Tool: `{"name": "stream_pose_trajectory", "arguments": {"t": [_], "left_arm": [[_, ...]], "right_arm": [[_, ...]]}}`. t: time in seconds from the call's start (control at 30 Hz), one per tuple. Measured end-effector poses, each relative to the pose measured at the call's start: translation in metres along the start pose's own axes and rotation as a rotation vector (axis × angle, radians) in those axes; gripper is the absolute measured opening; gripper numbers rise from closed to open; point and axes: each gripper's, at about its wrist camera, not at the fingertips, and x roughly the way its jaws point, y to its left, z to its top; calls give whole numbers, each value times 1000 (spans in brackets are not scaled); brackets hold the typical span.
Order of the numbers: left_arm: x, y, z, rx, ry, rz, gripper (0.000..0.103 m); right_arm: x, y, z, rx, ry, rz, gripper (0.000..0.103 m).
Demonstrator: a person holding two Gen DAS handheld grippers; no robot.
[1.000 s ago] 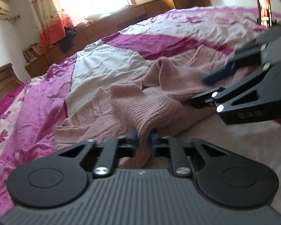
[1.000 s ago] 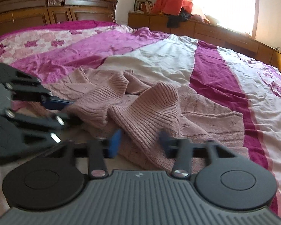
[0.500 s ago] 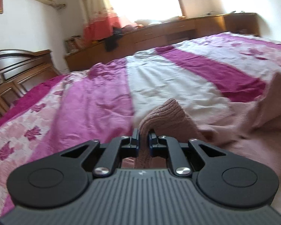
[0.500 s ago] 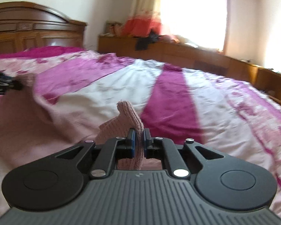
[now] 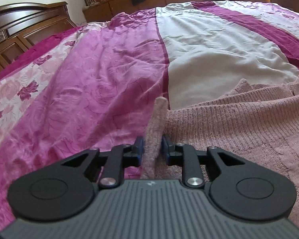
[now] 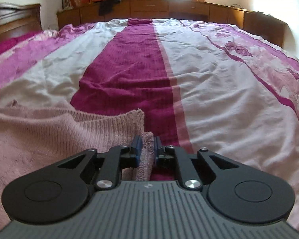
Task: Fold small clothes
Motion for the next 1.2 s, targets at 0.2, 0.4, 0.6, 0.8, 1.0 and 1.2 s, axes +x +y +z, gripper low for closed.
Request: {"name": "stream_pose_trajectory", "arguments": {"t": [0.2,0.4,0.6,0.8,1.0,1.2], "left_arm": [[-22,-2,3,7,-37,-30,25],[-43,-4,-4,-38,-39,-98,25],[-29,-7,-21,-41,33,-96,25],[-25,1,-27,-109,39,-118,27],[-47,8,-25,-116,38,-106,27],[-78,12,-27,-129,33,-104,27]], "right_arm": [[-29,14,11,-30,-60,-28,32],[-59,51,21,-79,-95,127,37],[-27,86,13,-122,9,208,38],[9,80,1,-28,75,164,39],[-19,70,6,15,39,172,52],[-74,42,-4,106,-27,198,58]]}}
